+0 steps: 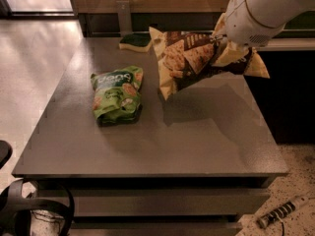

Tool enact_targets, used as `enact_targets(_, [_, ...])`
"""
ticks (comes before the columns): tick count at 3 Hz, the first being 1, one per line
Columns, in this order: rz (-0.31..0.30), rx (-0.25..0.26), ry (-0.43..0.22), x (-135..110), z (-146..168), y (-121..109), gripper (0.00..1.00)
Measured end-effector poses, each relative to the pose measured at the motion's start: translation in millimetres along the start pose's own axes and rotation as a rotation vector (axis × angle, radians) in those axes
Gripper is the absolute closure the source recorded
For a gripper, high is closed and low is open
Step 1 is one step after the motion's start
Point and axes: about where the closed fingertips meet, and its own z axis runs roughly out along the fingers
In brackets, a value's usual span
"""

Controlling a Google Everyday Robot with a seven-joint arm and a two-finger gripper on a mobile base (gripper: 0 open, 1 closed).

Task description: Move brown chip bag near sponge

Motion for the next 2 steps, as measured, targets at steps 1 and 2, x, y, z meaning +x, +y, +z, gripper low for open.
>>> enact_targets(1, [0.006,0.066,0.0,12,16,-31,1.0])
enact_targets(2, [0.032,0.115,-0.011,14,67,-55,1.0])
